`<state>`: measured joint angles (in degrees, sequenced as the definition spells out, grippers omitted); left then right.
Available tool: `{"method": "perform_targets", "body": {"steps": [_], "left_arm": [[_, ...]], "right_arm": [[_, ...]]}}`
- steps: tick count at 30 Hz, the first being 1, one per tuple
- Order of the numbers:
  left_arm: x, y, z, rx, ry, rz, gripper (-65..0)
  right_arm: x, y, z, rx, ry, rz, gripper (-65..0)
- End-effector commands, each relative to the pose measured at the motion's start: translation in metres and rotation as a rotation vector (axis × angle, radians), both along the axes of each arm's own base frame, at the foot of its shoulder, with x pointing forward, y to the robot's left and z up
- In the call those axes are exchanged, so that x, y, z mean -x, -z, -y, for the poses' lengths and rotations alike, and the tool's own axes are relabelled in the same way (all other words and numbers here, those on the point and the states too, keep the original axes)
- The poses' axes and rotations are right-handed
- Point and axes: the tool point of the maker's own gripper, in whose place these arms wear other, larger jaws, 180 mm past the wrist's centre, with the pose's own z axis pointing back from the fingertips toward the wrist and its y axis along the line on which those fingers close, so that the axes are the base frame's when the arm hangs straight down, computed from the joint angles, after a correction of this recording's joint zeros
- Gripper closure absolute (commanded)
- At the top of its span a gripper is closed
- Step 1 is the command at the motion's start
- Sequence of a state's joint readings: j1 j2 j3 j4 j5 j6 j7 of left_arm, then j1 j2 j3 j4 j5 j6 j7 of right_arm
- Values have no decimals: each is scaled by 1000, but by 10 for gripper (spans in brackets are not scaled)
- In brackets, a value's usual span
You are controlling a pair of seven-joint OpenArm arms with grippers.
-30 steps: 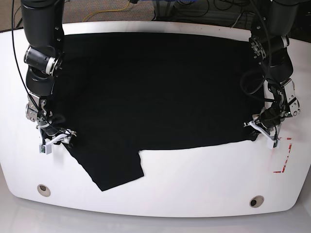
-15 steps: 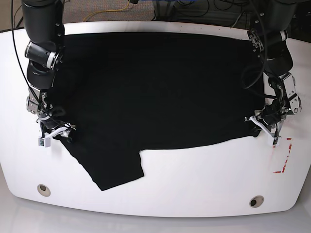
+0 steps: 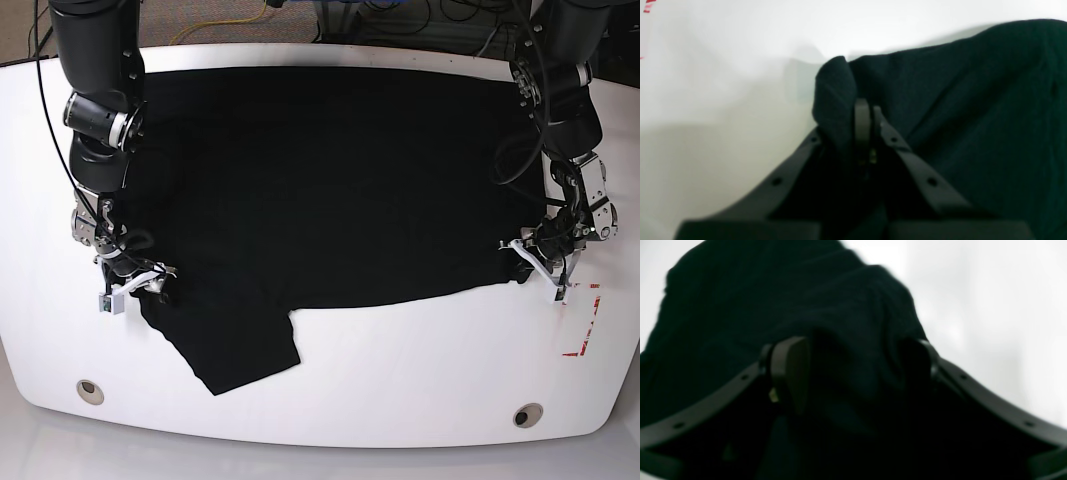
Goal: Layout the t-shirt on the table in an organized manner, then fold the t-shirt properly
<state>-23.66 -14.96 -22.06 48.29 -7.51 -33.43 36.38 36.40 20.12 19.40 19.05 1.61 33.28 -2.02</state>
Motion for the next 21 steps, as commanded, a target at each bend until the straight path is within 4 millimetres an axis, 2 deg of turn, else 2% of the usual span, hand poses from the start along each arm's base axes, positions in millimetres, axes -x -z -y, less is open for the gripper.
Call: {"method": "perform_targets", "body": {"steps": [1, 6, 10, 16, 18, 21], "left_arm": [[-9, -14, -9, -24, -4, 29, 0], [-9, -14, -9, -23, -4, 28, 0], [-9, -13, -9, -23, -4, 27, 0], [-9, -12, -7, -25, 4, 23, 0], [-9, -12, -7, -27, 4, 22, 0], [-10, -13, -6, -27, 5, 24, 0]], "right_arm": [[-12, -20, 12, 19, 5, 38, -322], [-14, -22, 14, 24, 5, 41, -130], [-13, -23, 17, 31, 7, 40, -17], [-13, -24, 20, 34, 9, 42, 0], [-12, -26, 27, 44, 16, 44, 0], [-16, -37, 31, 69, 12, 71, 0]]}}
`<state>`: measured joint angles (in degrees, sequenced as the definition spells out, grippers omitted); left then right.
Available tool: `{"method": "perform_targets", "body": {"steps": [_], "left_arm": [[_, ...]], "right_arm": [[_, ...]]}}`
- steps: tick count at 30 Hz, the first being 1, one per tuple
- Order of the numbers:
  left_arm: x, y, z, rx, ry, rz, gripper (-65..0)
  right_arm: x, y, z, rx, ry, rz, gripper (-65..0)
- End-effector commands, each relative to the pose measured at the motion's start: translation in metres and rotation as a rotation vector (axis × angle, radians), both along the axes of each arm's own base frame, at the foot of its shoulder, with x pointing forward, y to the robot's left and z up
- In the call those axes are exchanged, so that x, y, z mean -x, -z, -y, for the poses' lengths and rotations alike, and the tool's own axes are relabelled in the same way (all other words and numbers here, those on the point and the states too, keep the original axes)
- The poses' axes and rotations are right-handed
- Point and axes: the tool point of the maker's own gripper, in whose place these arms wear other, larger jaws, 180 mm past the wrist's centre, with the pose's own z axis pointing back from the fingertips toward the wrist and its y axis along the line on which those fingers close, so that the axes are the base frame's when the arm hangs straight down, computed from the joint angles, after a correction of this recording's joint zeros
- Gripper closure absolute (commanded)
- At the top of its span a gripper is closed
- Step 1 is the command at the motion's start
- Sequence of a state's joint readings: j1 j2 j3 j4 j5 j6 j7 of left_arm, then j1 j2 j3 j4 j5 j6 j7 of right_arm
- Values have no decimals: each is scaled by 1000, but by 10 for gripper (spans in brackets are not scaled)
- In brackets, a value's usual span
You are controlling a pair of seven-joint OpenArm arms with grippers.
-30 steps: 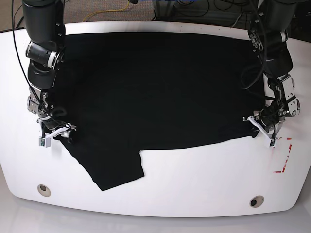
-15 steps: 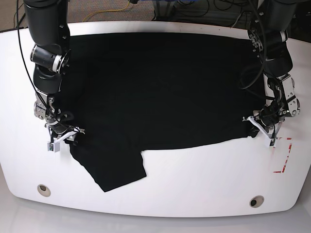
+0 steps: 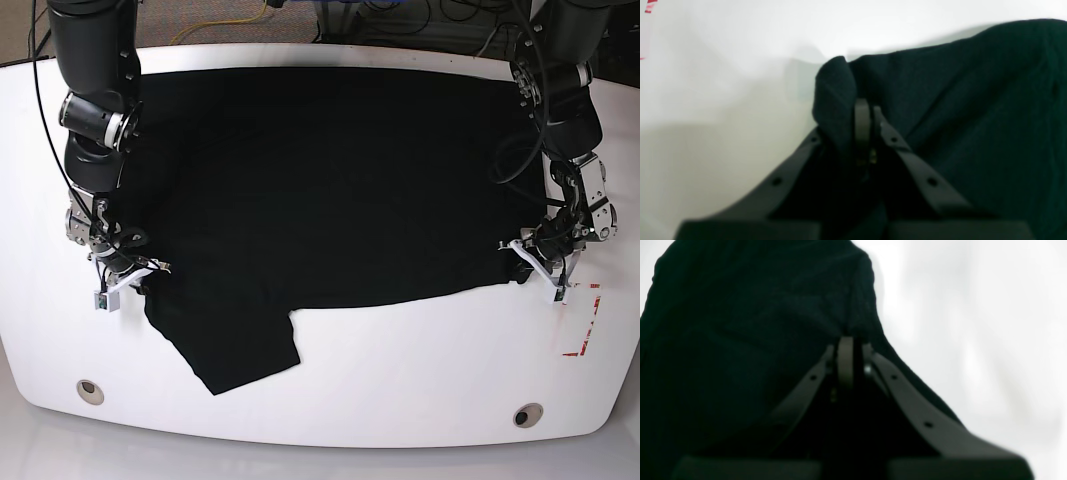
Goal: Layout the t-shirt on the table in an organized manner, then fold the t-shirt properly
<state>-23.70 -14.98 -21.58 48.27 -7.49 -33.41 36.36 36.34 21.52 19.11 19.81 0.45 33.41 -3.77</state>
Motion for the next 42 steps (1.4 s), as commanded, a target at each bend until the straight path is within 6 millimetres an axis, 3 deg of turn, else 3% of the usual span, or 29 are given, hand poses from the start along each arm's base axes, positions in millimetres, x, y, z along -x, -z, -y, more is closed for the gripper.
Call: {"method": "perform_targets", "body": {"steps": [1, 12, 14, 17, 20, 24, 32, 42], "left_arm": [[-9, -13, -8, -23, -2, 26, 0], [-11, -14, -8, -23, -2, 29, 0], [-10, -14, -8, -23, -2, 27, 0], [-10, -13, -8, -23, -2, 26, 0], [-9, -13, -8, -23, -2, 24, 0], [-9, -12, -8, -23, -2, 23, 0], [-8, -12, -9, -25, -2, 23, 0], [-8, -12, -9, -25, -2, 23, 0]], "right_arm": [[-22, -40, 18, 34, 18, 109, 0], [-3, -32, 25, 114, -24, 43, -10], [2, -30, 24, 132, -37, 24, -43], [8, -31, 25, 163, -52, 7, -147], [14, -35, 26, 195, -65, 6, -293], [17, -37, 26, 213, -72, 15, -417], [6, -46, 36, 214, -28, 28, -488], [0, -33, 84, 139, 193, 73, -558]]}}
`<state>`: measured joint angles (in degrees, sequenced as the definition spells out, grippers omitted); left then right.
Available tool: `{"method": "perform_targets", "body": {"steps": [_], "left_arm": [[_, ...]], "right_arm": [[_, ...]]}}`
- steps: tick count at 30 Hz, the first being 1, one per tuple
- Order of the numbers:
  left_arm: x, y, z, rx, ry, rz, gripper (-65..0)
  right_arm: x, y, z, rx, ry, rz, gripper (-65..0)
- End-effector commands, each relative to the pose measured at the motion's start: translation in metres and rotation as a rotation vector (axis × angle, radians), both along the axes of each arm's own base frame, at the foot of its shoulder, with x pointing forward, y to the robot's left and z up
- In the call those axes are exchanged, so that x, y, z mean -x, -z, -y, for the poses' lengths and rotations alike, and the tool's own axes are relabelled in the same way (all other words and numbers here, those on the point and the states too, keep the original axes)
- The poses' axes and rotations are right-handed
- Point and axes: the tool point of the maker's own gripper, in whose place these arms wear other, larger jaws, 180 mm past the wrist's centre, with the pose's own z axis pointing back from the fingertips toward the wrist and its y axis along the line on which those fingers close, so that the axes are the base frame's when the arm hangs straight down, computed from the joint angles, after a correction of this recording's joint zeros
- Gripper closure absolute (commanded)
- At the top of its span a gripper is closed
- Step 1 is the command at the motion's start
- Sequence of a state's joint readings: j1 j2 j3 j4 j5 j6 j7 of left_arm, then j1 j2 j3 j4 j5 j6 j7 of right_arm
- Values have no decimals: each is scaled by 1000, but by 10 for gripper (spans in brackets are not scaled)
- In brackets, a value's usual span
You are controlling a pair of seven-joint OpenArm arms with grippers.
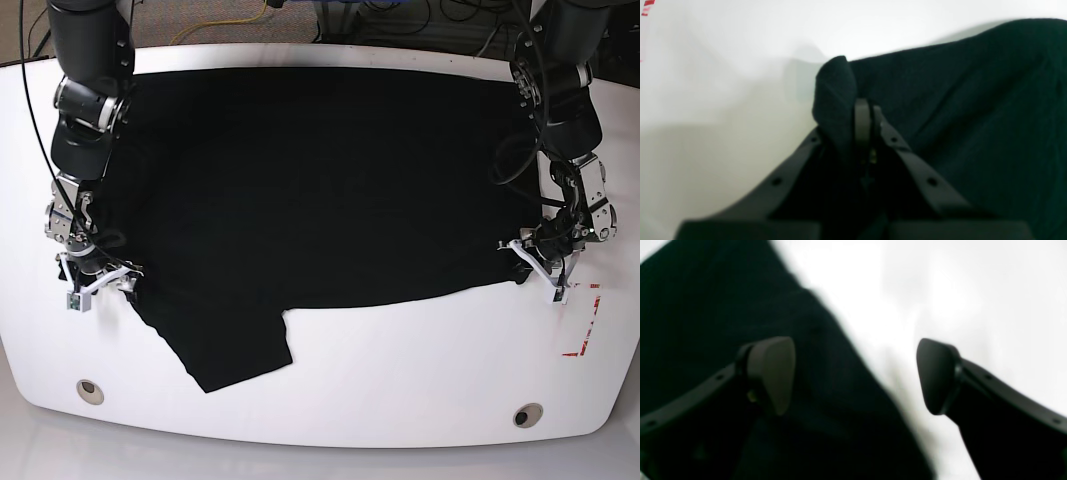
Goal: Layout the t-shirt on the table in an organized manner, then fold the t-shirt properly
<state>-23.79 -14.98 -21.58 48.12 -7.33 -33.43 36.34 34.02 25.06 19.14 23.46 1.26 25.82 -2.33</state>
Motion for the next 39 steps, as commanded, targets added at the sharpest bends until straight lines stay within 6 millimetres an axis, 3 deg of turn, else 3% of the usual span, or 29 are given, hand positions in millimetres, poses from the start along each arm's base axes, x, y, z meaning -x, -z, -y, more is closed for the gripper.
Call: {"method": "perform_targets", "body": {"steps": [1, 10, 21, 33, 36, 39], "left_arm": [[-8, -12, -9, -24, -3, 24, 0], [-8, -12, -9, -25, -4, 23, 0], [-8, -12, -9, -25, -4, 23, 0], [-7, -11, -9, -27, -3, 20, 0], [-3, -8, -9, -27, -3, 11, 0], [0, -5, -10, -29, -3, 5, 0]], "right_arm": [[-9, -18, 21, -2, 45, 48, -556], [-9, -16, 22, -26, 61, 56, -556], [-15, 6, -34, -112, -22, 34, -553], [-26, 1, -58, -108, -79, 34, -552], [-26, 1, -59, -80, -104, 11, -514], [-32, -5, -66, -57, -130, 18, -436]]}}
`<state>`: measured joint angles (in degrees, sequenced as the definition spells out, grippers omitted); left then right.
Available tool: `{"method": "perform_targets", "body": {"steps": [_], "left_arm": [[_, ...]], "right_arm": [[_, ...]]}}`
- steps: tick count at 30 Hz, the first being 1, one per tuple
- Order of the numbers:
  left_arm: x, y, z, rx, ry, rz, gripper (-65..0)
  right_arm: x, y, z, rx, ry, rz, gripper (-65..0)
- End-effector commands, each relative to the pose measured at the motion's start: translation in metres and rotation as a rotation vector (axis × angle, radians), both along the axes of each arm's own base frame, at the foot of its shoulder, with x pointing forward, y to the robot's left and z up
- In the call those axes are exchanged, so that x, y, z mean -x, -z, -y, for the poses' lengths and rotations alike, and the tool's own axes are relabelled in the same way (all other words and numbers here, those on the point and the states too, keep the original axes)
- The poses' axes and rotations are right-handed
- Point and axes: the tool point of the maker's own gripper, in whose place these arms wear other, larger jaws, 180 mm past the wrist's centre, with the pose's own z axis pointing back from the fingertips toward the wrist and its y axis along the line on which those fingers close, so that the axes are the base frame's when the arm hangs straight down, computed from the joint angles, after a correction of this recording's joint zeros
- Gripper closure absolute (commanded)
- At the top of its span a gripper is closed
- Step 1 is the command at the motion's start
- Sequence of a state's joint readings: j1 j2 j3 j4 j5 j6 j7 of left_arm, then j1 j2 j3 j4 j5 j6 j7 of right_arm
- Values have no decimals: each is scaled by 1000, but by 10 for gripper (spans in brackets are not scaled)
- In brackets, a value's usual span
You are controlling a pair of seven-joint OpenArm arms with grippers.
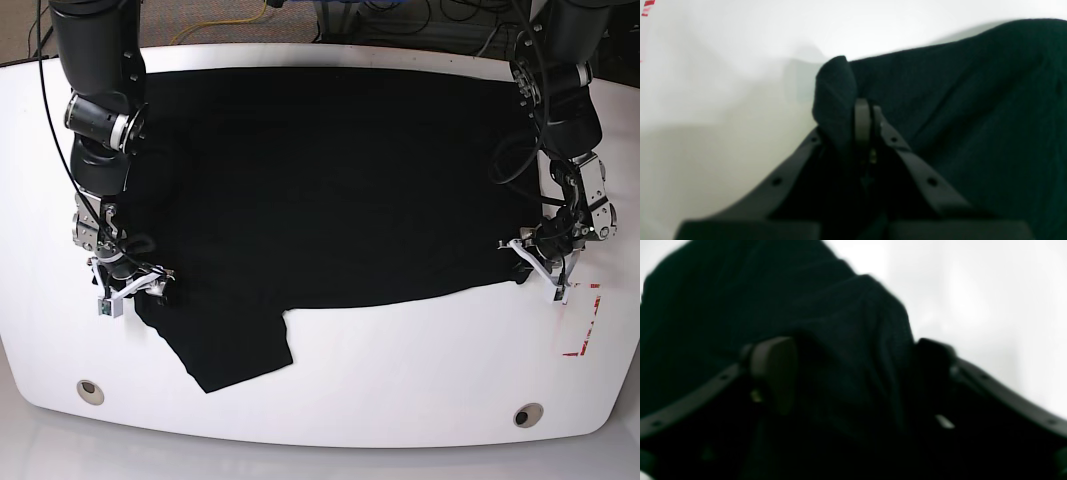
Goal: Layout the t-shirt on the table in an organized manner, then fold the t-shirt properly
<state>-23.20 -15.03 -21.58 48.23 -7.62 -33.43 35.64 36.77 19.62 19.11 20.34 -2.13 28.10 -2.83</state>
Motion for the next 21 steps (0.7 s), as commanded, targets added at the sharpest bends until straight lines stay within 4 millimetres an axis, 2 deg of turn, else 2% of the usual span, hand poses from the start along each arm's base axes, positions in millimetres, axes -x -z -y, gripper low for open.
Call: {"method": "perform_targets", "body": {"steps": [1, 6, 17, 21], "left_arm": [[-1, -6, -10, -33, 1, -3, 0], [1, -4, -9, -32, 1, -7, 0], [2, -2, -9, -30, 0, -11, 0], [1, -4, -10, -33, 1, -6, 0]], "right_arm": [[-17, -23, -1, 24, -21, 53, -412], [-23, -34, 0, 57, -38, 70, -277], [-24, -39, 9, 74, -31, 74, -10], [-21, -40, 18, 87, -22, 70, 0]]}}
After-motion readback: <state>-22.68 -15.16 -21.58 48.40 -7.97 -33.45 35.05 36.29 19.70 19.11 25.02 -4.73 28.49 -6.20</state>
